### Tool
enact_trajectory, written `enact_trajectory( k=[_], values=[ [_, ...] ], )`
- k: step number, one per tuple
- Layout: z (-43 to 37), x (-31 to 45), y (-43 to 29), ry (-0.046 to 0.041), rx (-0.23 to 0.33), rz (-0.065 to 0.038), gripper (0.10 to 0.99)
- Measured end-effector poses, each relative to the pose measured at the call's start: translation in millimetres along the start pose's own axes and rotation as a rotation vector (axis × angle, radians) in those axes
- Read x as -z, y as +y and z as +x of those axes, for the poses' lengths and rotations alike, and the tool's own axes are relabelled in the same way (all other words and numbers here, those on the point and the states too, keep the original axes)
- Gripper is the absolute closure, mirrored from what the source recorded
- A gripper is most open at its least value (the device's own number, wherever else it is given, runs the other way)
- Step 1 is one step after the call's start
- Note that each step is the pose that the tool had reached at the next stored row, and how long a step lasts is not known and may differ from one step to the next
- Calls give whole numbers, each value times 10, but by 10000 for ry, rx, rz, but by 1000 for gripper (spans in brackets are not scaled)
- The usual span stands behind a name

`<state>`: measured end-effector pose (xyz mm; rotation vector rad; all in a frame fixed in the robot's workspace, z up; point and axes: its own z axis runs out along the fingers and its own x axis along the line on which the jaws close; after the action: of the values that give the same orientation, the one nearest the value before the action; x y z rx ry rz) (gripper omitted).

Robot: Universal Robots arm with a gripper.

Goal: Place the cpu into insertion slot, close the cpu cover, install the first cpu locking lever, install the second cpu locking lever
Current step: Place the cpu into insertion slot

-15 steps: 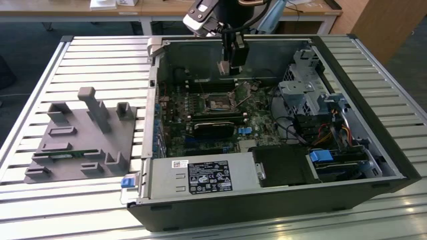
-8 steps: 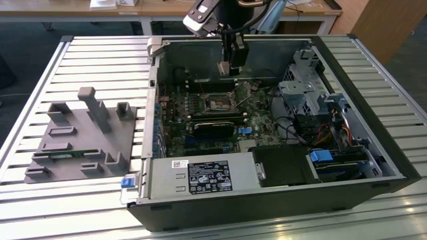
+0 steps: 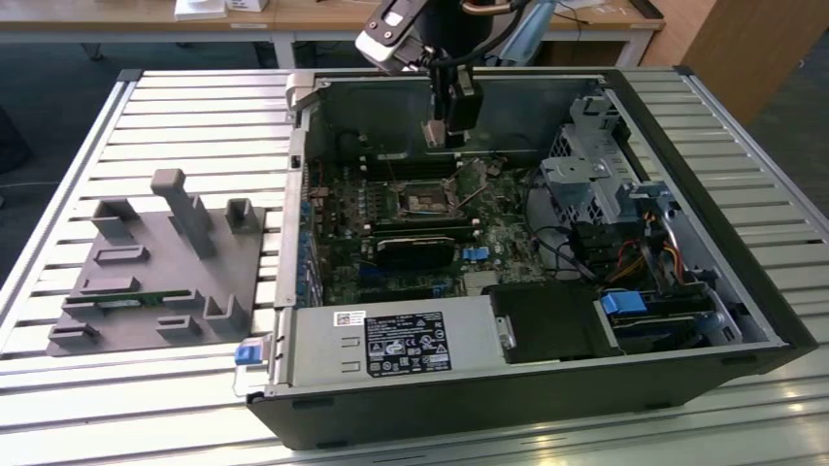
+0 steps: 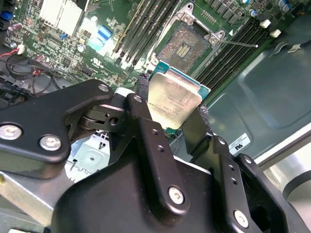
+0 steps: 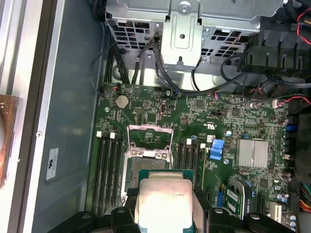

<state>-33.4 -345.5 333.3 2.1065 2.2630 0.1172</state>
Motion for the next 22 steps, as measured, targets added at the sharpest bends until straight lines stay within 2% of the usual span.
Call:
enact_trajectory(
  k=[22],
  values=[
    [-1, -62, -5, 1, 0, -1, 561]
  ],
)
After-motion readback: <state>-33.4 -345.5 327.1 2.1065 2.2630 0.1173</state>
